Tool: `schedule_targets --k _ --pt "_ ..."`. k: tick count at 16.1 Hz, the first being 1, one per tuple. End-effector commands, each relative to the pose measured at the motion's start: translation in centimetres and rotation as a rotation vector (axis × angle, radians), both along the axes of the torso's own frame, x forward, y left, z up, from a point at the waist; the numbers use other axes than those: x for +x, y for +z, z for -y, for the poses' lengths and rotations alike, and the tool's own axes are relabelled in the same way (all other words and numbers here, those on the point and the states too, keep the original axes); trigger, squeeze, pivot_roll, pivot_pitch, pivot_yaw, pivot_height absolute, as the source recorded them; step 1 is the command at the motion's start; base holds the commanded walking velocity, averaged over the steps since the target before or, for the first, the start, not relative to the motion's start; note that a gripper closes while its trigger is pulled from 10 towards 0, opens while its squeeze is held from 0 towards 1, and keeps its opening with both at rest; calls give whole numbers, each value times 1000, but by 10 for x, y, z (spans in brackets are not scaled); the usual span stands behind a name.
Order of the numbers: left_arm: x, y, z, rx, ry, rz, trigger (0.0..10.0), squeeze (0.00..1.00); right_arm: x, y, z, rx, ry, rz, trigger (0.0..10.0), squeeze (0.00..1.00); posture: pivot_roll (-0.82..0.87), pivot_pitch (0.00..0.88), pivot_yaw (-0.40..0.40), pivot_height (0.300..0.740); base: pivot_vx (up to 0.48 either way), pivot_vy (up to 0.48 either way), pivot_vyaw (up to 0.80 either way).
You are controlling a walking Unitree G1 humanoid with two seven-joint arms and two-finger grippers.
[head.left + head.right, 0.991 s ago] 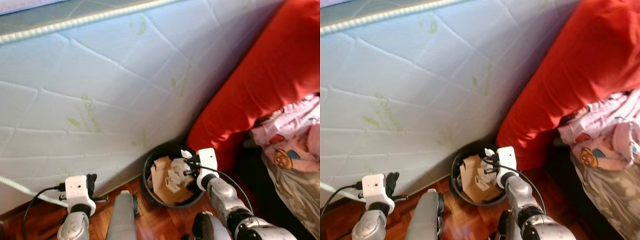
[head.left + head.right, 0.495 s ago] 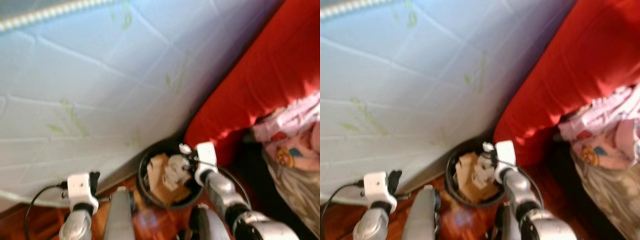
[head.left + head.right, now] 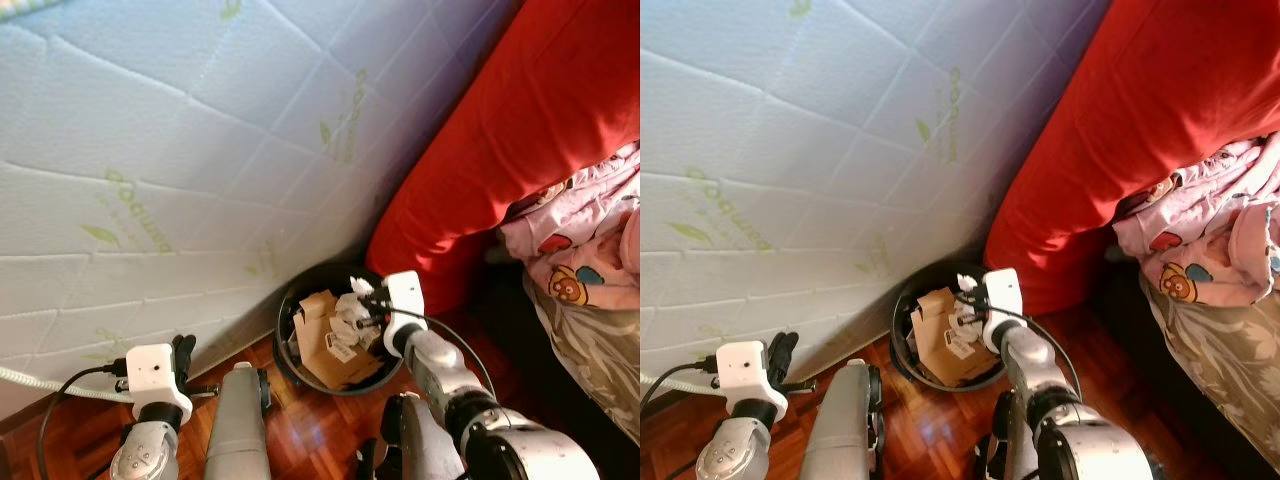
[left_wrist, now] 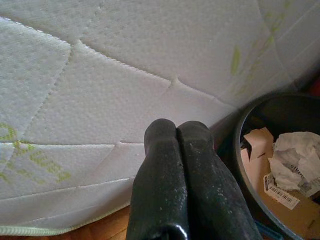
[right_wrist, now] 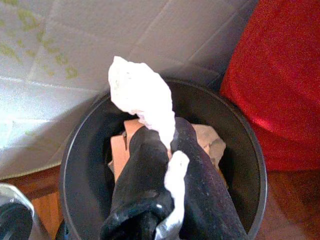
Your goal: Clean up the room
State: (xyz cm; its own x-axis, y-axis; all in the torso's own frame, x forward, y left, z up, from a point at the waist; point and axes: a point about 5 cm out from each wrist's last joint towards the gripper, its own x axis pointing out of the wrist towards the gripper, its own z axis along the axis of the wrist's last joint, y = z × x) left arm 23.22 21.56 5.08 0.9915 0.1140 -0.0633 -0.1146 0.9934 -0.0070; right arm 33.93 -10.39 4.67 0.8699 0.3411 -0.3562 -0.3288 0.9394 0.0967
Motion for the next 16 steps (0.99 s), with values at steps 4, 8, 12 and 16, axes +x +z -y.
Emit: schedule_targets --k 4,8,12,16 --pt "-9 -3 1 -13 9 -35 10000 0 0 1 -4 29 -7 19 10000 0 369 359 -70 607 0 0 0" --pt "-12 0 0 -13 15 -37 10000 0 3 7 -3 39 -24 47 10000 0 375 375 -69 607 0 0 0" --pt "-14 1 1 -16 17 -42 10000 0 4 8 -4 44 -21 51 10000 0 380 389 -70 607 0 0 0" --pt "-15 2 1 -15 20 -43 10000 0 4 9 -9 67 -11 46 10000 1000 385 389 -70 607 0 0 0"
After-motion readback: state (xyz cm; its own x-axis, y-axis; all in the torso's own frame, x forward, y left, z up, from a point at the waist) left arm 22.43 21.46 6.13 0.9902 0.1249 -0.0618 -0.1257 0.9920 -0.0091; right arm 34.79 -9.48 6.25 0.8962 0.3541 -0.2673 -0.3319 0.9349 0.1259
